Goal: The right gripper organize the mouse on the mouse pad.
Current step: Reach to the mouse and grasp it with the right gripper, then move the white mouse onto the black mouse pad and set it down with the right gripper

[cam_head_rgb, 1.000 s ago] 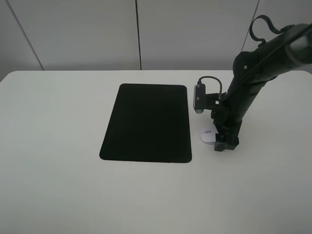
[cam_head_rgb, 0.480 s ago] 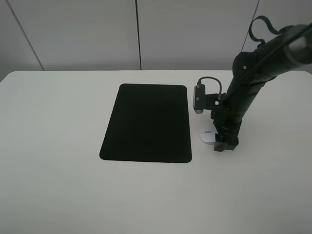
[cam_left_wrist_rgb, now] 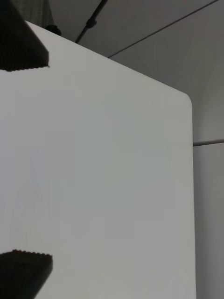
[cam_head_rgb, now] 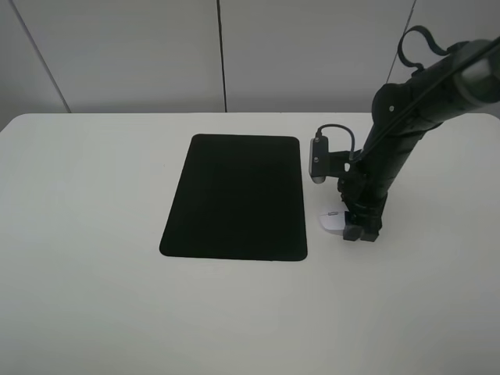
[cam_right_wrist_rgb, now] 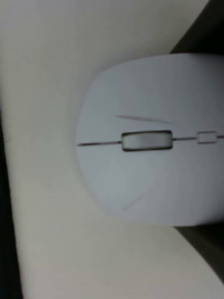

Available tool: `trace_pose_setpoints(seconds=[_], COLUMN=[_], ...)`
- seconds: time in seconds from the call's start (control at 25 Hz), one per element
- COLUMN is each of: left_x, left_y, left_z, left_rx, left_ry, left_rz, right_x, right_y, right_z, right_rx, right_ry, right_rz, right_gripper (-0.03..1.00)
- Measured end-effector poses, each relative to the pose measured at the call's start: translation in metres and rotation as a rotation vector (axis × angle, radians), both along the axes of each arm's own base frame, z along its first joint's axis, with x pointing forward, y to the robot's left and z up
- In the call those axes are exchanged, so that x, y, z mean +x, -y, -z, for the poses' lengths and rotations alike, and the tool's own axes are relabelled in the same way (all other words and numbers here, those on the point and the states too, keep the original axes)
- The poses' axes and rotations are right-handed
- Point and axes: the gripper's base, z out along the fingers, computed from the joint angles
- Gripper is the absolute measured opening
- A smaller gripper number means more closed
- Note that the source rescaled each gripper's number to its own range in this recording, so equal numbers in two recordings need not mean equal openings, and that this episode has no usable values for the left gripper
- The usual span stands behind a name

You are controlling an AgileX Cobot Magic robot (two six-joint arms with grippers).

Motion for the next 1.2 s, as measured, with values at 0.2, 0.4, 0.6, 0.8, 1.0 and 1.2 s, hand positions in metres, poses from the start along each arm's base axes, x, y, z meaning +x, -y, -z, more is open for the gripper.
trace_pose_setpoints(seconds=[0.2, 0.4, 0.6, 0.8, 1.0, 1.2], left_x=[0.000, 0.000, 0.000, 0.000, 0.000, 0.000], left_y=[0.000, 0.000, 0.000, 0.000, 0.000, 0.000], left_z=[0.000, 0.000, 0.000, 0.000, 0.000, 0.000], left_rx=[0.000, 0.000, 0.000, 0.000, 0.000, 0.000], left_ry=[0.000, 0.000, 0.000, 0.000, 0.000, 0.000], left_rz=[0.000, 0.000, 0.000, 0.000, 0.000, 0.000], right_x=[0.000, 0.000, 0.000, 0.000, 0.003, -0.001], right_y=[0.000, 0.000, 0.000, 0.000, -0.003, -0.015], right_z=[0.000, 0.000, 0.000, -0.001, -0.018, -0.050], right_rx=[0.000, 0.000, 0.000, 0.001, 0.043, 0.123], right_ry=[0.001, 0.000, 0.000, 0.003, 0.066, 0.137], right_rz=[0.000, 0.000, 0.000, 0.000, 0.038, 0.209], right_gripper=[0.02, 0.02, 0.02, 0.02, 0.02, 0.02])
